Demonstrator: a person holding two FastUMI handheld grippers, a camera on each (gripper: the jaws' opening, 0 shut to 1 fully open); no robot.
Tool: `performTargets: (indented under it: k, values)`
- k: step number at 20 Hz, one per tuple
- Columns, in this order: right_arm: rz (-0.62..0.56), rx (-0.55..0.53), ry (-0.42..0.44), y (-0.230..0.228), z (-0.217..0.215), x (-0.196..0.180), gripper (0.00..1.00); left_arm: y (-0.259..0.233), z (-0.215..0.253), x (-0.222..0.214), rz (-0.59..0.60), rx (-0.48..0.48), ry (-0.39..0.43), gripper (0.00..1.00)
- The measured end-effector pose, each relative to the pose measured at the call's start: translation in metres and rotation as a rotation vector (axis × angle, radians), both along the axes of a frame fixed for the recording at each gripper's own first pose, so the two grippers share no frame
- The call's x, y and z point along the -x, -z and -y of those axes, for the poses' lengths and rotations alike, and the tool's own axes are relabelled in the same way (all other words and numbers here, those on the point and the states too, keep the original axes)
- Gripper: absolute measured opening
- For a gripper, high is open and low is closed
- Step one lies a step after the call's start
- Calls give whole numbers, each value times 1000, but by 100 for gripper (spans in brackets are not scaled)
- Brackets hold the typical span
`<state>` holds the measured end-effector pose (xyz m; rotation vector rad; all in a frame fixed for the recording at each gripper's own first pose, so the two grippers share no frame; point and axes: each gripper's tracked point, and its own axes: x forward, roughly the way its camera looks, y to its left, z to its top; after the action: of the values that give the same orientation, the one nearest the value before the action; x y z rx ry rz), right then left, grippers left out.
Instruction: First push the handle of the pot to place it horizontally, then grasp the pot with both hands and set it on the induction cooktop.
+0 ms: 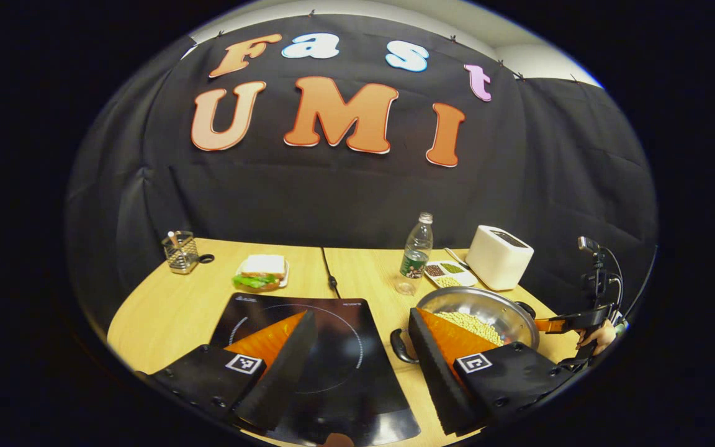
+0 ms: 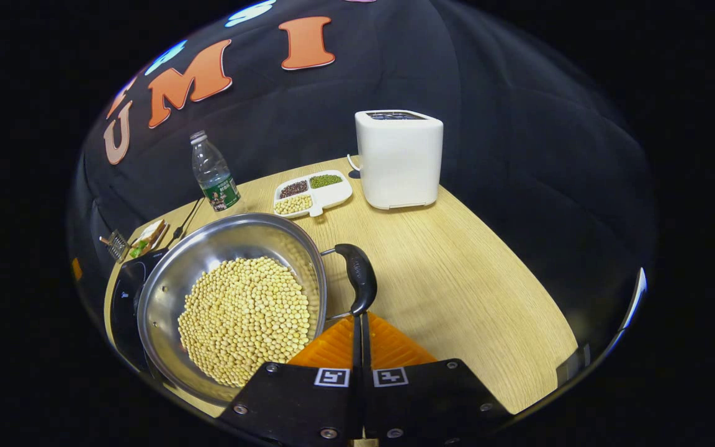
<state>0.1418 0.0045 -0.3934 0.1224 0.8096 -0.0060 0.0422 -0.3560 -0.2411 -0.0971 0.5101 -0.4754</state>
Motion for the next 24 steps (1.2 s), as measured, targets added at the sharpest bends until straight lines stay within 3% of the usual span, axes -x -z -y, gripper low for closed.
performTargets:
  k: [4,8,11,12,14,16,20,24]
  values:
    - [17,8,9,-9,7,7,0,35,37,1,-71,1,31,98]
    - [133,35,41,-43,26,-1,2,56,58,-5,-84,-26,43,98]
    - [208,52,3,-63,20,-10,26,72,72,-6,-118,-30,51,98]
    - [218,50,-22,-66,15,-13,40,77,75,-7,-129,-34,52,98]
    - [207,40,-62,-60,2,-19,58,85,81,-9,-147,-44,57,99]
    - [163,31,-76,-45,-6,-24,70,91,85,-9,-164,-57,65,99]
    - [117,24,-69,-21,-10,-43,78,103,90,-14,-190,-72,70,98]
    - [68,8,-56,1,-10,-54,79,120,97,-12,-270,-47,73,98]
